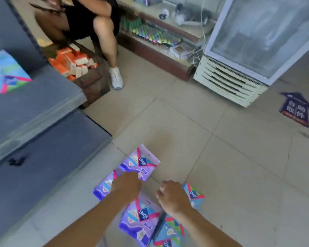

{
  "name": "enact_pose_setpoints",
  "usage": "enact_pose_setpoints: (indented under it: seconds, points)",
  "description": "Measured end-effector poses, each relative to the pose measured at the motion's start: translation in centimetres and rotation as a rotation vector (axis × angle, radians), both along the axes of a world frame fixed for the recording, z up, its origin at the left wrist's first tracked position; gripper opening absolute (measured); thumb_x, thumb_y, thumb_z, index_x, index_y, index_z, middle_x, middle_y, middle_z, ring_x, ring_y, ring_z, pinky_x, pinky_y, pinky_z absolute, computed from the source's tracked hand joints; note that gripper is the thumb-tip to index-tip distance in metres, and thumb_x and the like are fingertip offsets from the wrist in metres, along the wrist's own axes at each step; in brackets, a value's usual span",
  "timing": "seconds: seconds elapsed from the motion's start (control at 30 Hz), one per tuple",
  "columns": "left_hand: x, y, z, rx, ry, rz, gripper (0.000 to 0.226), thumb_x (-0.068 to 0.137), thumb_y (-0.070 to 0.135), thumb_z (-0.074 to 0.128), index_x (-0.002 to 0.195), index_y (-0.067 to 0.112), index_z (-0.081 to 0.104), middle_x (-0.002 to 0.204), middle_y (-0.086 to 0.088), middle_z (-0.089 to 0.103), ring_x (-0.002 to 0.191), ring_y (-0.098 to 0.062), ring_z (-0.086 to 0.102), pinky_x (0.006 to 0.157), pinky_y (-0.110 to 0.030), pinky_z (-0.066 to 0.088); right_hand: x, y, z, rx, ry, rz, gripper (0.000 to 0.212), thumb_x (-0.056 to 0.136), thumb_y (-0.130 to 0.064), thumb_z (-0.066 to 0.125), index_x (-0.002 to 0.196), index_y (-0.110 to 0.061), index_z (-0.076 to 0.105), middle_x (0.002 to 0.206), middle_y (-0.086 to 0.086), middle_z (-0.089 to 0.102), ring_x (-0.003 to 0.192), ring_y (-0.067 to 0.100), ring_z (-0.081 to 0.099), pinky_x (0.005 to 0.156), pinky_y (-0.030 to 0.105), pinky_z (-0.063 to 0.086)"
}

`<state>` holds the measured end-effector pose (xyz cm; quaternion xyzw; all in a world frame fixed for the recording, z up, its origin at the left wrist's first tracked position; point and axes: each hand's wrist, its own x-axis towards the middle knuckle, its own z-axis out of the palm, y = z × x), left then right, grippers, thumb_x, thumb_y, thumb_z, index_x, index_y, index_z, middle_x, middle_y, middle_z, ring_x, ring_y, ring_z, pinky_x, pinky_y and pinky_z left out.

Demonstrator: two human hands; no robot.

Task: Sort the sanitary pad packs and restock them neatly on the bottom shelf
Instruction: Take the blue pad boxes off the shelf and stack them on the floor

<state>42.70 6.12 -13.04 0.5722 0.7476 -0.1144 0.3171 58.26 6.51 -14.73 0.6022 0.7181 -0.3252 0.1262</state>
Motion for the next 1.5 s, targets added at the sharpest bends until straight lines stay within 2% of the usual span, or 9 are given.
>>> enact_pose_setpoints:
  seconds: [0.1, 0.2, 0.33, 0.47, 0.57, 0.73, 1.1, 1.27, 1.5]
  points:
    - [-5.5, -0.3, 7.6, 0.085, 0.023, 0.125, 0.032, 0.099, 0.036, 0.037, 0.118, 0.018, 0.055, 0.123, -0.005, 0.059, 0.114, -0.026, 0.057, 0.088, -0.031, 0.045, -5.9, 2.5, 6.8, 0.064, 0.095, 0.128, 0.030, 0.094, -0.029, 0.040, 0.066, -0.018, 0.035, 0.090, 0.011, 0.059, 0.085, 0.024, 0.053, 0.069, 0.027, 0.035]
    - [-11.0, -1.8, 13.1, 0.135, 0.067, 0.256, 0.031, 0.097, 0.035, 0.038, 0.114, 0.017, 0.057, 0.121, -0.007, 0.060, 0.112, -0.028, 0.058, 0.087, -0.032, 0.046, -12.7, 3.3, 12.8, 0.116, 0.156, 0.258, 0.036, 0.093, -0.025, 0.043, 0.060, -0.021, 0.027, 0.073, 0.003, 0.046, 0.077, 0.022, 0.044, 0.070, 0.027, 0.040]
    - [-18.2, -5.3, 17.3, 0.181, 0.129, 0.405, 0.031, 0.096, 0.035, 0.038, 0.113, 0.017, 0.058, 0.121, -0.007, 0.061, 0.112, -0.030, 0.058, 0.086, -0.033, 0.044, -22.3, 3.5, 17.4, 0.150, 0.220, 0.425, 0.032, 0.087, -0.023, 0.047, 0.060, -0.017, 0.031, 0.063, 0.002, 0.040, 0.072, 0.025, 0.044, 0.051, 0.028, 0.031]
    - [-24.4, -9.7, 18.1, 0.165, 0.159, 0.516, 0.033, 0.097, 0.035, 0.038, 0.115, 0.017, 0.058, 0.123, -0.007, 0.059, 0.114, -0.030, 0.056, 0.088, -0.034, 0.043, -30.5, 2.1, 19.8, 0.144, 0.267, 0.509, 0.022, 0.086, -0.032, 0.050, 0.071, -0.016, 0.046, 0.079, 0.009, 0.055, 0.077, 0.030, 0.054, 0.063, 0.032, 0.042]
    - [-27.8, -12.3, 17.7, 0.151, 0.158, 0.575, 0.034, 0.097, 0.035, 0.038, 0.117, 0.016, 0.058, 0.123, -0.008, 0.059, 0.113, -0.030, 0.056, 0.086, -0.033, 0.043, -34.1, 0.7, 19.7, 0.159, 0.283, 0.555, 0.033, 0.083, -0.028, 0.049, 0.058, -0.016, 0.033, 0.061, 0.005, 0.036, 0.066, 0.029, 0.043, 0.050, 0.029, 0.028]
    - [-32.2, -13.6, 16.1, 0.140, 0.117, 0.636, 0.033, 0.098, 0.035, 0.038, 0.110, 0.013, 0.059, 0.117, -0.011, 0.060, 0.108, -0.033, 0.058, 0.080, -0.033, 0.043, -37.4, 0.1, 17.8, 0.155, 0.232, 0.595, 0.035, 0.083, -0.022, 0.048, 0.056, -0.018, 0.025, 0.058, 0.002, 0.024, 0.051, 0.020, 0.026, 0.046, 0.028, 0.018]
    - [-41.1, -10.5, 13.6, 0.157, 0.063, 0.694, 0.033, 0.096, 0.035, 0.041, 0.110, 0.010, 0.058, 0.111, -0.012, 0.060, 0.101, -0.035, 0.057, 0.075, -0.032, 0.040, -44.8, 5.1, 15.2, 0.152, 0.210, 0.440, 0.036, 0.081, -0.019, 0.052, 0.056, -0.018, 0.025, 0.054, 0.001, 0.026, 0.050, 0.019, 0.025, 0.047, 0.029, 0.018]
    - [-44.6, -7.4, 12.3, 0.148, 0.024, 0.737, 0.035, 0.095, 0.038, 0.042, 0.110, 0.011, 0.060, 0.111, -0.012, 0.063, 0.101, -0.036, 0.059, 0.082, -0.036, 0.047, -47.0, 7.7, 14.3, 0.145, 0.193, 0.403, 0.037, 0.082, -0.018, 0.051, 0.056, -0.016, 0.024, 0.055, 0.001, 0.026, 0.051, 0.019, 0.026, 0.045, 0.029, 0.018]
    - [-48.8, -1.6, 10.1, 0.122, 0.042, 0.730, 0.036, 0.095, 0.040, 0.043, 0.111, 0.011, 0.059, 0.110, -0.011, 0.062, 0.100, -0.034, 0.060, 0.081, -0.036, 0.048, -51.1, 13.3, 12.2, 0.140, 0.194, 0.372, 0.041, 0.086, -0.021, 0.052, 0.056, -0.017, 0.023, 0.057, -0.001, 0.025, 0.049, 0.016, 0.026, 0.044, 0.028, 0.017]
